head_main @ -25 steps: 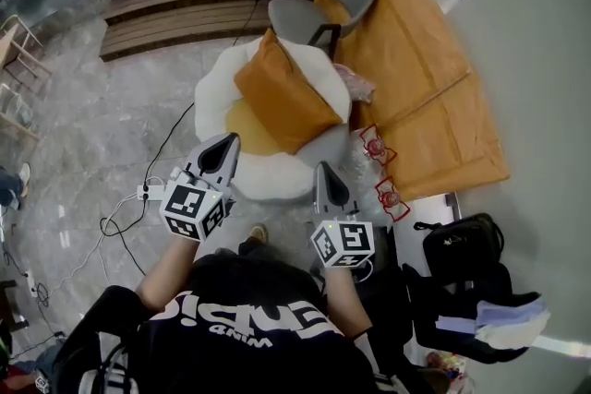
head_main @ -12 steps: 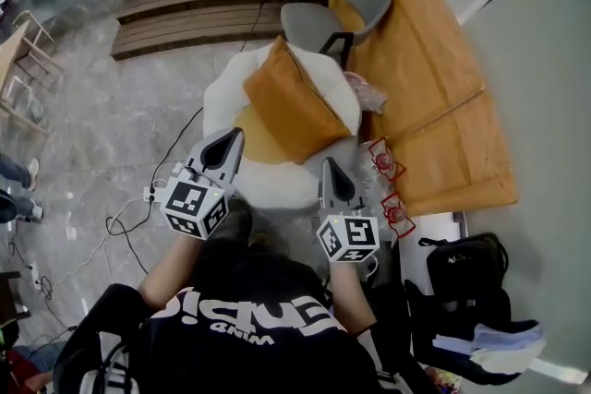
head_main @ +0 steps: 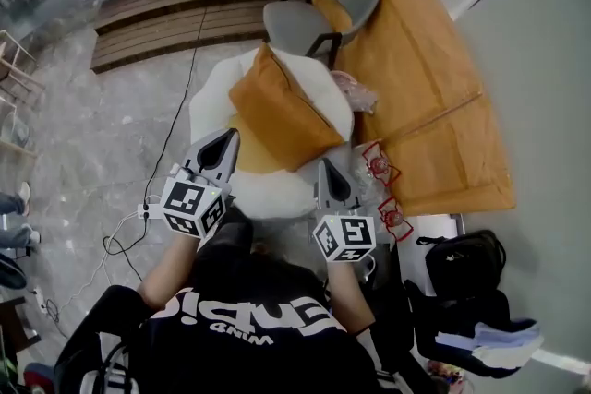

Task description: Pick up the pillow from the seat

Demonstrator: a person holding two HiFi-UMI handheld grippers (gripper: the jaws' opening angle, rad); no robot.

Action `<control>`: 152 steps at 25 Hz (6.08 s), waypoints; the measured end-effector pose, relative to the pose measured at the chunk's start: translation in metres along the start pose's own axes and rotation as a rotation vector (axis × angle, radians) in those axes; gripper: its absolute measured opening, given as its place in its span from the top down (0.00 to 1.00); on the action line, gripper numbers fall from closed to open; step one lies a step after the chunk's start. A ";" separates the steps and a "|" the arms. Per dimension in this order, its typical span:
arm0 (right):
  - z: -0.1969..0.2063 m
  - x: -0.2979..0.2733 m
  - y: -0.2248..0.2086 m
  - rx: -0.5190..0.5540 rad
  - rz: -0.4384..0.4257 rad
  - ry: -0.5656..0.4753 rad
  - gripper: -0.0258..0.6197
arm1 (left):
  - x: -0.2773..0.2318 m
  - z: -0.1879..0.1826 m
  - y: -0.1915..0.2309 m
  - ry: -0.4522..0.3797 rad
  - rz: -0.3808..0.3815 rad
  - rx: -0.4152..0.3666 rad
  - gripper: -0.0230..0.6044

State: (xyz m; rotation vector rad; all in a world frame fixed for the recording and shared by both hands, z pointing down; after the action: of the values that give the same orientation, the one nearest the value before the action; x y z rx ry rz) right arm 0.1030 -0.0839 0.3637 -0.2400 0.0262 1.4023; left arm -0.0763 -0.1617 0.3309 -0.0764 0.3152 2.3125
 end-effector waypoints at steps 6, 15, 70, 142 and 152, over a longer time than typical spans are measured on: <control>-0.014 -0.059 -0.005 0.001 0.022 -0.005 0.93 | -0.050 -0.015 0.045 -0.003 0.019 0.001 0.95; -0.046 -0.133 -0.020 0.032 0.081 -0.023 0.93 | -0.120 -0.036 0.093 0.005 0.107 0.004 0.95; 0.209 -0.223 -0.202 -0.330 0.382 0.228 0.93 | -0.365 0.198 0.177 0.383 0.073 -0.021 0.95; 0.419 -0.203 -0.249 -0.780 0.499 0.460 0.89 | -0.393 0.345 0.259 0.673 0.095 0.227 0.93; 0.291 -0.189 -0.232 -0.607 0.371 0.364 0.89 | -0.316 0.246 0.244 0.548 0.023 0.219 0.93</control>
State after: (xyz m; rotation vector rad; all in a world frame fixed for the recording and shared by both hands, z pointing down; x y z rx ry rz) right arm 0.2613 -0.2492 0.7130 -1.0365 -0.0592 1.6915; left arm -0.0243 -0.4852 0.6665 -0.6035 0.8438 2.2297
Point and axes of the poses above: the fingertips, and each gripper's own axes: x backward along the fingers, y to its left, z out of its underside, the point moved 2 cm from there along x, backward along the fingers, and after that the axes turned 2 degrees about x, right-handed, at the moved point
